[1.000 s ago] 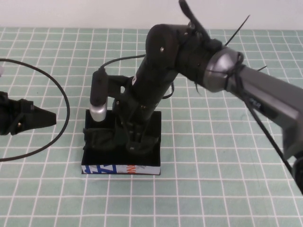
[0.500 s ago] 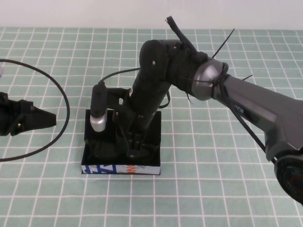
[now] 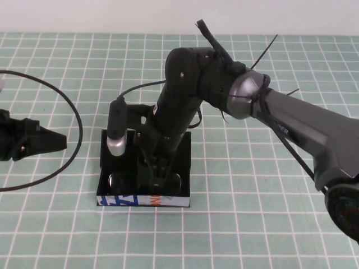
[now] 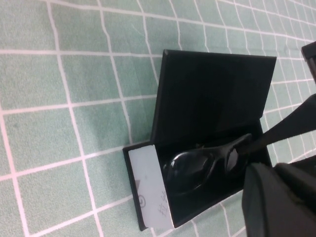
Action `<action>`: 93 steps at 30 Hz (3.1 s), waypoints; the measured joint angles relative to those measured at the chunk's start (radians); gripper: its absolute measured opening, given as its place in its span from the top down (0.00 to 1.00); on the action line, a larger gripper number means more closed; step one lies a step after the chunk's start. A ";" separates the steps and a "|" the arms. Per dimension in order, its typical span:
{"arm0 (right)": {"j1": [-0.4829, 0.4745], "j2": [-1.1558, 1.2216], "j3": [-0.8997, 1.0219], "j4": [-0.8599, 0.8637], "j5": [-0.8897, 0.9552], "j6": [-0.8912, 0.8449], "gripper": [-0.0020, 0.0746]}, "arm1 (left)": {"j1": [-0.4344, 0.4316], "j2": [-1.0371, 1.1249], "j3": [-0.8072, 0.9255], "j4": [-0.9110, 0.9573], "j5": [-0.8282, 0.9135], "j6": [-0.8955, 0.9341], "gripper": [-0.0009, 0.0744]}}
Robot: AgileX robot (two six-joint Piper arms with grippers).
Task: Return glasses to glasses case
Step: Place the glasses in the glasses case, then close the glasses case
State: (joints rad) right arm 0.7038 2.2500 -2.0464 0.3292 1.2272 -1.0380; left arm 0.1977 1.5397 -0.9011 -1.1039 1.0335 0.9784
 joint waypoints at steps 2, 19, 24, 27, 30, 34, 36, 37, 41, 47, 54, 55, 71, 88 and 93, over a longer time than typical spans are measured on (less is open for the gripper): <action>0.000 0.000 -0.002 0.000 0.000 0.000 0.71 | 0.000 0.000 0.000 0.000 0.006 0.000 0.99; -0.089 -0.019 -0.181 0.036 -0.194 0.424 0.98 | -0.222 0.000 0.231 -0.107 -0.093 0.167 0.99; -0.151 0.005 -0.183 0.050 -0.250 0.574 0.99 | -0.351 0.000 0.287 -0.118 -0.211 0.185 0.99; -0.171 0.037 -0.183 0.062 -0.248 0.591 0.99 | -0.420 0.000 0.301 -0.127 -0.289 0.190 0.99; -0.178 0.065 -0.183 0.071 -0.239 0.594 0.99 | -0.470 0.000 0.304 -0.141 -0.377 0.194 0.99; -0.178 0.092 -0.180 0.106 -0.226 0.567 0.99 | -0.487 0.000 0.309 -0.195 -0.482 0.225 0.99; -0.178 0.100 -0.180 0.119 -0.207 0.540 0.99 | -0.487 0.000 0.309 -0.240 -0.519 0.262 0.99; -0.178 0.102 -0.180 0.119 -0.198 0.532 0.99 | -0.487 0.000 0.309 -0.255 -0.529 0.278 0.99; -0.178 0.112 -0.180 0.123 -0.171 0.518 0.99 | -0.487 0.000 0.309 -0.289 -0.549 0.307 0.99; -0.178 0.117 -0.180 0.120 -0.167 0.482 0.99 | -0.487 0.008 0.309 -0.294 -0.551 0.309 0.99; -0.178 0.134 -0.180 0.129 -0.167 0.477 0.99 | -0.489 0.031 0.309 -0.297 -0.551 0.309 0.99; -0.178 0.136 -0.180 0.136 -0.167 0.477 0.99 | -0.489 0.033 0.309 -0.299 -0.551 0.309 0.99; -0.178 0.138 -0.180 0.204 -0.013 0.312 0.99 | -0.489 0.070 0.309 -0.367 -0.551 0.353 0.99; -0.168 0.138 -0.156 0.386 -0.007 0.291 0.99 | -0.489 0.096 0.309 -0.387 -0.551 0.374 0.99; -0.143 0.138 -0.071 0.389 -0.009 0.305 0.99 | -0.489 0.096 0.309 -0.387 -0.551 0.382 0.99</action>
State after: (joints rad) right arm 0.5607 2.3878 -2.1171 0.7184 1.2179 -0.7330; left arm -0.2912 1.6357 -0.5925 -1.4912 0.4821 1.3607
